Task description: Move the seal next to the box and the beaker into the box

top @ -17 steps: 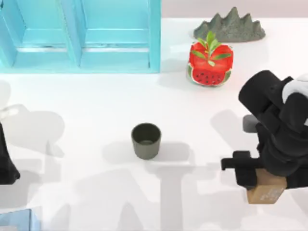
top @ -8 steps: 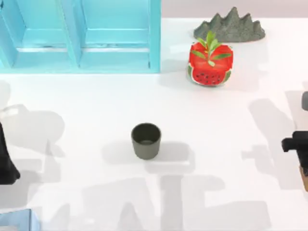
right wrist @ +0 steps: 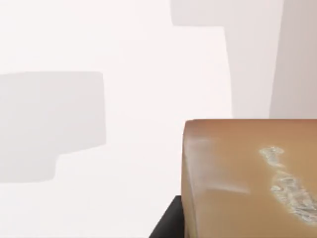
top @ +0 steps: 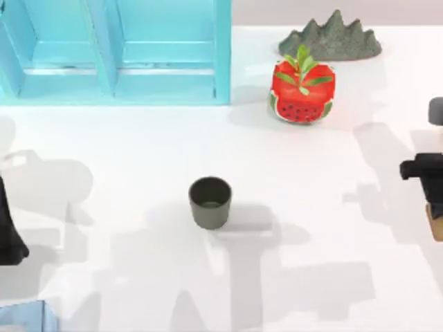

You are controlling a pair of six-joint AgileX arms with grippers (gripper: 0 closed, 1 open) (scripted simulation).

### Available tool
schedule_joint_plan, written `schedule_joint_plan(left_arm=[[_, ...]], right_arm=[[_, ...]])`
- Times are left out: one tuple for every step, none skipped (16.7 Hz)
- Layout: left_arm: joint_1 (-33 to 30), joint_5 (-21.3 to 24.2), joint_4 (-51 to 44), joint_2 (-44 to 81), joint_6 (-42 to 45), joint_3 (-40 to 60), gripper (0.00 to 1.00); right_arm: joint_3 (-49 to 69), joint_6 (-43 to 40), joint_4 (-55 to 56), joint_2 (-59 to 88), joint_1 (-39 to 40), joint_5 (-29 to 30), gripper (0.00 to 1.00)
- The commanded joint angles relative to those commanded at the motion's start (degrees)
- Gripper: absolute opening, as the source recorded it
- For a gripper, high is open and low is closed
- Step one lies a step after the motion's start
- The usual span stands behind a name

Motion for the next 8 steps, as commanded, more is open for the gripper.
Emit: schedule_joint_plan(left_arm=[[0.0, 0.0, 0.0, 0.0, 0.0, 0.0, 1.0], [0.0, 0.0, 0.0, 0.0, 0.0, 0.0, 1.0], [0.0, 0.0, 0.0, 0.0, 0.0, 0.0, 1.0], [0.0, 0.0, 0.0, 0.0, 0.0, 0.0, 1.0], [0.0, 0.0, 0.0, 0.0, 0.0, 0.0, 1.0], [0.0, 0.0, 0.0, 0.0, 0.0, 0.0, 1.0], [0.0, 0.0, 0.0, 0.0, 0.0, 0.0, 1.0], [0.0, 0.0, 0.0, 0.0, 0.0, 0.0, 1.0]], right_arm=[[3.1, -0.7, -0.6, 2.1, -0.7, 0.0, 0.0], [6.1, -1.4, -1.2, 4.1, -1.4, 0.0, 0.0], [8.6, -2.1, -1.7, 5.9, -2.1, 0.1, 0.0], [10.4, -2.7, -2.0, 7.4, -2.6, 0.1, 0.0], [11.7, -3.1, -2.3, 8.5, -3.0, 0.1, 0.0], [12.3, -3.3, -2.4, 9.1, -3.3, 0.1, 0.0], [12.4, -3.4, -2.5, 9.2, -3.3, 0.1, 0.0], [12.4, -3.4, -2.5, 9.2, -3.3, 0.1, 0.0]])
